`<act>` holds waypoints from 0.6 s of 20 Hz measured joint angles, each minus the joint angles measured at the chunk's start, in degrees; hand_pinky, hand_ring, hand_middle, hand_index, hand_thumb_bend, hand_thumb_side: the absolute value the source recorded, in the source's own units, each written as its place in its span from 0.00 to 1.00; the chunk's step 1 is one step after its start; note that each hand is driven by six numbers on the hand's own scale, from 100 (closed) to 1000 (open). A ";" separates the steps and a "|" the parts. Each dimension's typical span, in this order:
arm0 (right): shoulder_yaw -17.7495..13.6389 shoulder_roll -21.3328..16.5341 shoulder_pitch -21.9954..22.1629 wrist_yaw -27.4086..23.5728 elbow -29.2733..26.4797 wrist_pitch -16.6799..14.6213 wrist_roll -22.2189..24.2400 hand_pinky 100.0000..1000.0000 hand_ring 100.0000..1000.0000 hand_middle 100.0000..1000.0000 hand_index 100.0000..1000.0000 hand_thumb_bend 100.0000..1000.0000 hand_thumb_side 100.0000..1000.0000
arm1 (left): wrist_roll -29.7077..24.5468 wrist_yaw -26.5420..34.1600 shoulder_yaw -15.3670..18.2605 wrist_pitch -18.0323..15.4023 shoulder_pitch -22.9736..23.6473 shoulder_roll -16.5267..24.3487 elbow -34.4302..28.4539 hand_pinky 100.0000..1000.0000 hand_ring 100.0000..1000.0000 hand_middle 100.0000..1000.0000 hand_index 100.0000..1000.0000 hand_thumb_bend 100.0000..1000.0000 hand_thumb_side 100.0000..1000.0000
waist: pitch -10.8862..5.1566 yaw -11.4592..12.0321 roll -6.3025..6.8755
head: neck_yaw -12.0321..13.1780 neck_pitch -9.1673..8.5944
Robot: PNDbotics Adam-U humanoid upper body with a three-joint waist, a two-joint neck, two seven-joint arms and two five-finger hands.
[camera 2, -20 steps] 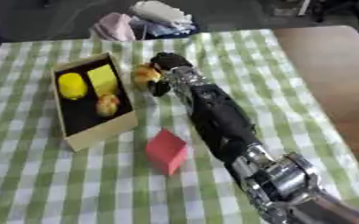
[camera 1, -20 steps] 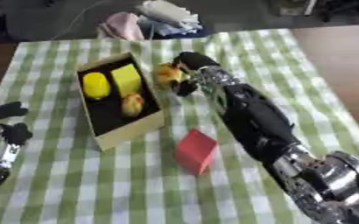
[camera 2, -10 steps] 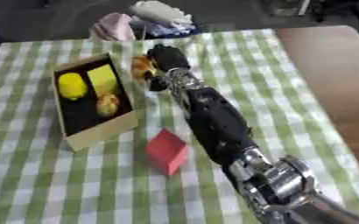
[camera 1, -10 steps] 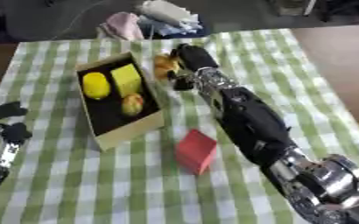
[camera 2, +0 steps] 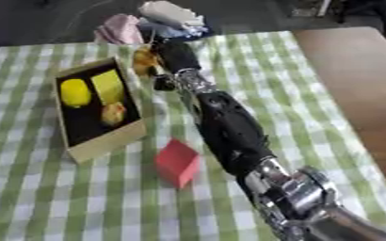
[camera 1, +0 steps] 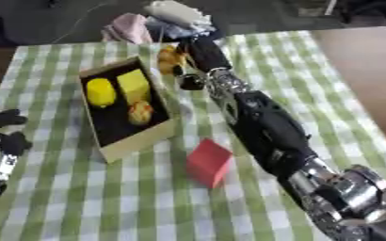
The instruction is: Pick up objects on the table and place them in the box.
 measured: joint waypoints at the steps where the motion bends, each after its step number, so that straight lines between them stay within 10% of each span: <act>1: 0.33 0.00 -0.07 -0.39 -0.55 -0.45 0.30 0.78 0.70 0.65 0.26 0.00 0.11 | 0.00 0.01 0.00 0.00 0.00 0.00 0.00 0.74 0.54 0.72 0.87 0.23 0.79 | 0.00 -0.02 0.00 | -0.01 -0.01; 12: 7.78 0.10 -1.30 -6.16 -8.52 -9.81 12.47 0.80 0.73 0.68 0.26 0.00 0.11 | 0.00 0.01 0.00 0.00 0.00 0.00 0.01 0.74 0.54 0.72 0.87 0.23 0.80 | 0.00 -0.06 0.00 | -0.08 -0.17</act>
